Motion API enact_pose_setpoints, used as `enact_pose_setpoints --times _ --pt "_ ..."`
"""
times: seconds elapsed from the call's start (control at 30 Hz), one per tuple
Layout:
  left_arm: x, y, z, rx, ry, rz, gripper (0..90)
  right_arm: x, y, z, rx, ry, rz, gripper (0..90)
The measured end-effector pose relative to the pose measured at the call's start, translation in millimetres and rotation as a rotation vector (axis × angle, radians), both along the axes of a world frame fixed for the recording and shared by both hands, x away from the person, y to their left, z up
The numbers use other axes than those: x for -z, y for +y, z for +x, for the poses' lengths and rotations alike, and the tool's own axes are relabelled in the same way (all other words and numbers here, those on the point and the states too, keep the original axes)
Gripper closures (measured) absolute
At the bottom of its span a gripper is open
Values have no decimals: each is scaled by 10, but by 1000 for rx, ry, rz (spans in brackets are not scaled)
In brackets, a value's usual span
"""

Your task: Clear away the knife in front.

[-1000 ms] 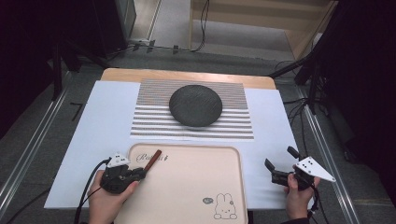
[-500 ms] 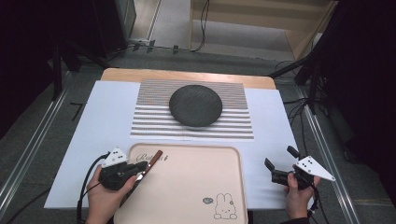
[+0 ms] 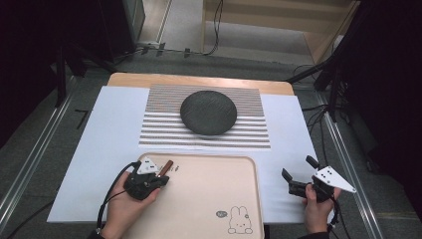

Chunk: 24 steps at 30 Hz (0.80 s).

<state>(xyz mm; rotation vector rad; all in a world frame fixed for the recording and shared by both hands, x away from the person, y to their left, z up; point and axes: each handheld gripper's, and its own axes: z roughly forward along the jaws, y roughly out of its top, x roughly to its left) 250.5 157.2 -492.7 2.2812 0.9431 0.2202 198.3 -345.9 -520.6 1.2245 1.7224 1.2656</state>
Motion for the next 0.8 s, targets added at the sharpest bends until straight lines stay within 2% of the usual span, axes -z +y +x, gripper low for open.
enact_pose_setpoints --times 0.33,0.63,0.8 --pt "14 238 33 -20 38 -54 900 0 -8 -4 -1 -1 6 0" --pt "13 488 34 -48 63 -83 900 0 -8 -3 -4 -1 5 0" --pt "15 577 43 -63 64 -94 900 0 -10 -1 -3 -2 4 0"
